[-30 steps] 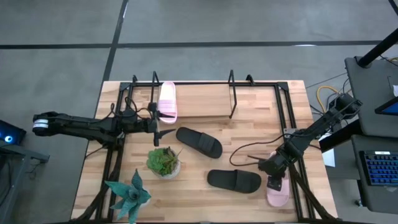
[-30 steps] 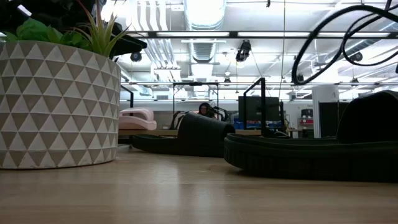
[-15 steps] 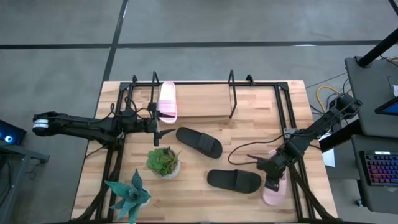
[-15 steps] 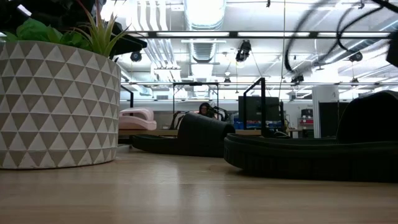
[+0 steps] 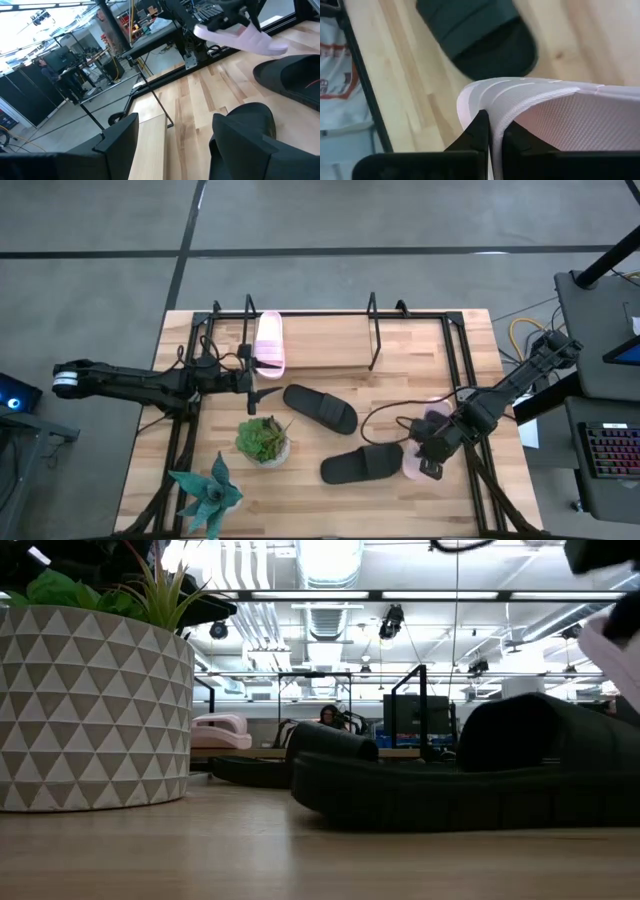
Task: Pick and place slides into the shelf
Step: Put the bottom pink slide on the shelf
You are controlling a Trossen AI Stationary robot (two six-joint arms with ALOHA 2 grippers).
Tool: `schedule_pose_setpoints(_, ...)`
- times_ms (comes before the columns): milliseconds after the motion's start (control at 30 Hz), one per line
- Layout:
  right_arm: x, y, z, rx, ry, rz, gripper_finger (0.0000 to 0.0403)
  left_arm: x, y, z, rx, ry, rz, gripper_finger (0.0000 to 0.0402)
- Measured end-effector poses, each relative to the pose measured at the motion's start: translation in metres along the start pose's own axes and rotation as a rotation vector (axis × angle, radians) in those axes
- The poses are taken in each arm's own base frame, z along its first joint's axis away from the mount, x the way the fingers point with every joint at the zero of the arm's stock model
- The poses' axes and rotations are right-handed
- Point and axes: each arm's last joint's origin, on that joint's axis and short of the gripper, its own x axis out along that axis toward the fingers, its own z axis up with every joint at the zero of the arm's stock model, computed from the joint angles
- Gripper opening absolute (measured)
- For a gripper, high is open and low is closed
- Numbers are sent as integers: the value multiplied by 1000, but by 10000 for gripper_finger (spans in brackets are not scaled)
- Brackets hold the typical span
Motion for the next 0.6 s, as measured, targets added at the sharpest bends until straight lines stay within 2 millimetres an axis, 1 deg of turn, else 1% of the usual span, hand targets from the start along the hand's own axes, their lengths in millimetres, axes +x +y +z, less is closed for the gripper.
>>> schedule_pose_setpoints(100, -16, 6, 7, -39, -78, -43, 12, 0, 0, 0, 0, 0, 0, 238)
schedule_pose_setpoints(267, -38, 14, 23, -217, -349, -173, 11, 0, 0, 0, 0, 0, 0, 238)
schedule_pose_setpoints(333, -44, 16, 29, -274, -482, -277, 11, 0, 0, 0, 0, 0, 0, 238)
schedule_pose_setpoints(433, -49, 17, 37, -311, -690, -471, 11, 0, 0, 1, -1, -9, 5, 238)
schedule_pose_setpoints(600, -46, 14, 42, -305, -943, -774, 11, 0, 2, 3, -3, -25, 14, 238)
